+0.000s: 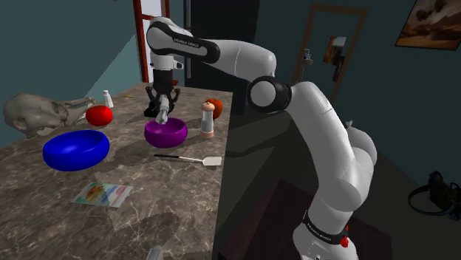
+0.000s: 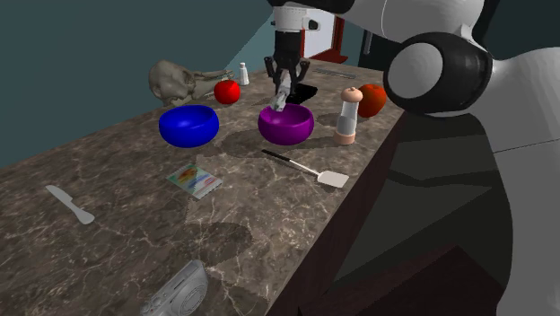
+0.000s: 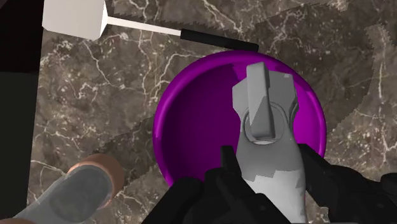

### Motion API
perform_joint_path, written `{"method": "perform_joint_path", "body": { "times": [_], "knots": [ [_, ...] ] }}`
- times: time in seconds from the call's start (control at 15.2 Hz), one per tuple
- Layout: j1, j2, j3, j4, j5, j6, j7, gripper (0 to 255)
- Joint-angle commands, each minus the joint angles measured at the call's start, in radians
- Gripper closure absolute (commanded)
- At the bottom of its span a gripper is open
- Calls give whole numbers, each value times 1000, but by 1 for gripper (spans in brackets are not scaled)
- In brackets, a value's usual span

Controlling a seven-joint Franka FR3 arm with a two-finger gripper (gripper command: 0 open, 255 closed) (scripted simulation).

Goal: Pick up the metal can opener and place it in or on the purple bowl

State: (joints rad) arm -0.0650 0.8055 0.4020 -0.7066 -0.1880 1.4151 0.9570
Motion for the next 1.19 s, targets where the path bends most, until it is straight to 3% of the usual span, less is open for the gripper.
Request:
{"method": "perform_joint_path", "body": {
  "times": [0.0,0.66,1.12],
  "knots": [
    [-17,-14,2,-53,3,37,-4,255],
    [-68,-74,10,-301,15,218,0,255],
    [-69,-75,10,-307,15,224,0,255]
  ]
}}
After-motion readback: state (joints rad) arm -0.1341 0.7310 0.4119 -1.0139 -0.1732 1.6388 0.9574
